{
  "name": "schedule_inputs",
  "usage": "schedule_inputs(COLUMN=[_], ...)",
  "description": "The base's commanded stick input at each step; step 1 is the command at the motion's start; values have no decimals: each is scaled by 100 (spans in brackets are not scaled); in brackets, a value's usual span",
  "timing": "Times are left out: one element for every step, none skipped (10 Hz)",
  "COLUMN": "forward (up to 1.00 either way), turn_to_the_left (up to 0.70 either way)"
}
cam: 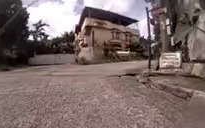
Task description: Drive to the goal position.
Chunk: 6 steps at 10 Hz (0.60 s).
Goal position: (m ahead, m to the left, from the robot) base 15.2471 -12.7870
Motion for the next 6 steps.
schedule_inputs(forward=[70,70,70,70,70,70], turn_to_the_left=[0,0,0,0,0,0])
